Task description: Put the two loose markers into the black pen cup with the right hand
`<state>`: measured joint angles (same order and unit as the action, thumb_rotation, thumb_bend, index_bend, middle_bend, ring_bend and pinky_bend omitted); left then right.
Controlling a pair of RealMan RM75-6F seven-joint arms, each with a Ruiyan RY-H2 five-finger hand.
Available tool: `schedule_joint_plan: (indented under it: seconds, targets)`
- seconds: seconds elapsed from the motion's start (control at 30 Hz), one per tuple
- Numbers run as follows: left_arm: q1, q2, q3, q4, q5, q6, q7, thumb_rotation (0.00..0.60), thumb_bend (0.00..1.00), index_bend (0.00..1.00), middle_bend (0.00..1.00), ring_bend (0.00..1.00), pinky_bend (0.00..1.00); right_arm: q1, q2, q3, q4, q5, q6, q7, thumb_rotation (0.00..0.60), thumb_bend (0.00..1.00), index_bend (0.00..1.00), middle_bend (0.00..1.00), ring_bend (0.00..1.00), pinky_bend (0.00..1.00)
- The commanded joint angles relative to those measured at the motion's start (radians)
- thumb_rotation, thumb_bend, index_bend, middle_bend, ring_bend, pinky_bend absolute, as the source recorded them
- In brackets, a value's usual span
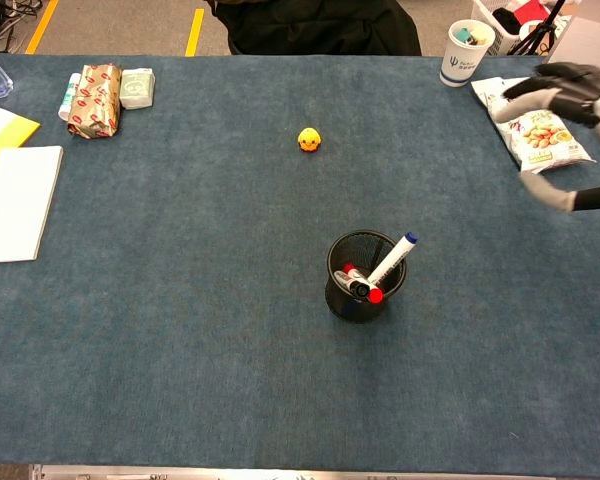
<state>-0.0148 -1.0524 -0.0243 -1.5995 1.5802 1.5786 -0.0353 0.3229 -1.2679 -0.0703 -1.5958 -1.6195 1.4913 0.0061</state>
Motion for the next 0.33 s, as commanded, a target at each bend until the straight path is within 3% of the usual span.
schedule_joint_plan:
  seconds: [0.03, 0.33]
  targets:
    - [-0.005, -0.01, -0.003, 0.009, 0.003, 0.001, 0.004, 0.6, 0.2, 0.11, 0.17, 0.19, 0.24, -0.071, 0.066, 0.008, -0.027, 0.062, 0.043, -0.056, 0.6, 0.36, 0.31, 0.2, 0.01, 0.0]
    - [-0.019, -0.019, -0.004, 0.012, 0.013, -0.005, 0.003, 0.6, 0.2, 0.11, 0.17, 0.19, 0.24, -0.16, 0.118, 0.021, -0.037, 0.093, 0.109, -0.041, 0.6, 0.36, 0.33, 0.21, 0.01, 0.0]
